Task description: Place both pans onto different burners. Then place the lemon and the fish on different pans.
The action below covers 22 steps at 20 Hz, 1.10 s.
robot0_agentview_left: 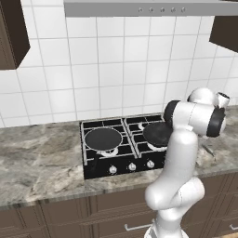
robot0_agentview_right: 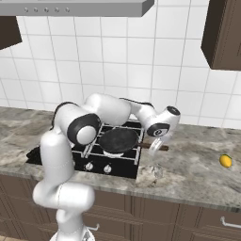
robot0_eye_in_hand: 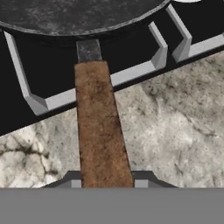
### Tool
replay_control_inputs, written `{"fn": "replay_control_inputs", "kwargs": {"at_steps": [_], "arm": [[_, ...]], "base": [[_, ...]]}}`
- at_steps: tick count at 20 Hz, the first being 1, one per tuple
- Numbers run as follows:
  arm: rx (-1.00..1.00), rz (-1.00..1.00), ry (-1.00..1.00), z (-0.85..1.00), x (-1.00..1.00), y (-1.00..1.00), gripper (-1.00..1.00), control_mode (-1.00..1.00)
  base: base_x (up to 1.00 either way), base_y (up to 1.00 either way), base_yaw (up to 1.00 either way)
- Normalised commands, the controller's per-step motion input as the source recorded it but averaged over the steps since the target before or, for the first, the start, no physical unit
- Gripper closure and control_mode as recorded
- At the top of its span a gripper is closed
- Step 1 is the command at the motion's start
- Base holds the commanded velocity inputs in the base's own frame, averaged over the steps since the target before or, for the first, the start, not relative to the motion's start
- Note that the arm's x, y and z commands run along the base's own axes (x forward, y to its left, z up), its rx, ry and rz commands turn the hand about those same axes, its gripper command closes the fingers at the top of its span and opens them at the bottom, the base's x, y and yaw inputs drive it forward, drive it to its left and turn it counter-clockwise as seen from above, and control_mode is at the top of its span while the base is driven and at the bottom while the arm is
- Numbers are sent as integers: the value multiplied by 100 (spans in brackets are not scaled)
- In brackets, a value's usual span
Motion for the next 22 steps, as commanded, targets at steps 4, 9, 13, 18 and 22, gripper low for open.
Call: {"fn": "replay_control_inputs", "kwargs": {"at_steps": [4, 9, 13, 18, 22], "arm": [[0, 0, 0, -26, 6, 8, 100, -100], [0, 0, 0, -2, 0, 6, -100, -100], [0, 0, 0, 0, 1, 0, -100, -100], [-4, -7, 0, 32, 0, 12, -100, -100], [-9, -25, 0, 59, -6, 19, -100, -100]], "base": [[0, 0, 0], [0, 0, 0], [0, 0, 0], [0, 0, 0], [0, 0, 0]]}}
